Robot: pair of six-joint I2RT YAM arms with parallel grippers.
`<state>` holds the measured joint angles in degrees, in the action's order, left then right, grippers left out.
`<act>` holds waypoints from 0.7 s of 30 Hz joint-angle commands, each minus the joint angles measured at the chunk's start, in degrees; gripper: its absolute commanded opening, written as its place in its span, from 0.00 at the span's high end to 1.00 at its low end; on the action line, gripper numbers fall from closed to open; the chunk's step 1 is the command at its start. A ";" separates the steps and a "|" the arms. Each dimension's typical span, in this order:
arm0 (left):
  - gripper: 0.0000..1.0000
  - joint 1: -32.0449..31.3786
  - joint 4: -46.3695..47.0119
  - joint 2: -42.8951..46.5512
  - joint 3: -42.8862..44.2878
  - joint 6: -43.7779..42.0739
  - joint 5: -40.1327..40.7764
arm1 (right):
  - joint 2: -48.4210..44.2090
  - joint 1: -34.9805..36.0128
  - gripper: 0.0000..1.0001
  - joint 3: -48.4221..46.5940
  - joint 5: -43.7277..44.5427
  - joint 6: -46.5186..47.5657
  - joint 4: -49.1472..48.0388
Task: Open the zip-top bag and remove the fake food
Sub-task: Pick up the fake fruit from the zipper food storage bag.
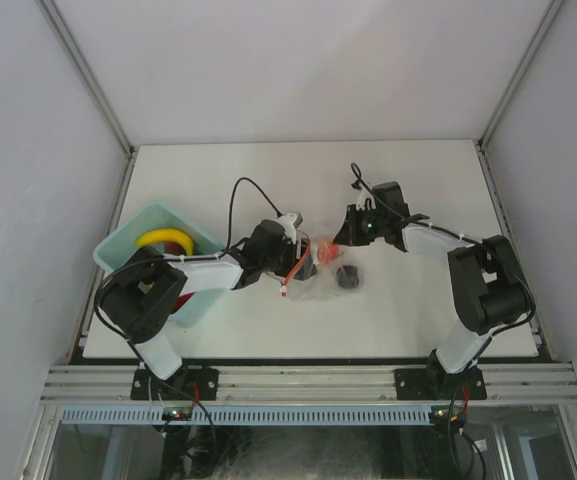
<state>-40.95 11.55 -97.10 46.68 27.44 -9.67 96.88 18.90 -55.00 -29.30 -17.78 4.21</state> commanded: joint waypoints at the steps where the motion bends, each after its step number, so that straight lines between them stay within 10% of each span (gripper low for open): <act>1: 0.25 0.23 1.88 -0.72 4.07 -4.59 2.06 | 0.51 1.08 0.97 1.00 -0.78 1.55 4.40; 21: 0.21 0.16 15.08 -2.44 1.77 -16.75 -0.27 | -0.94 -2.36 0.70 -4.85 -1.87 1.52 4.27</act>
<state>-40.95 21.30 -98.70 48.03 14.74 -9.19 98.24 18.04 -57.36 -31.55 -15.62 11.60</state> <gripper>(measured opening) 0.791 0.252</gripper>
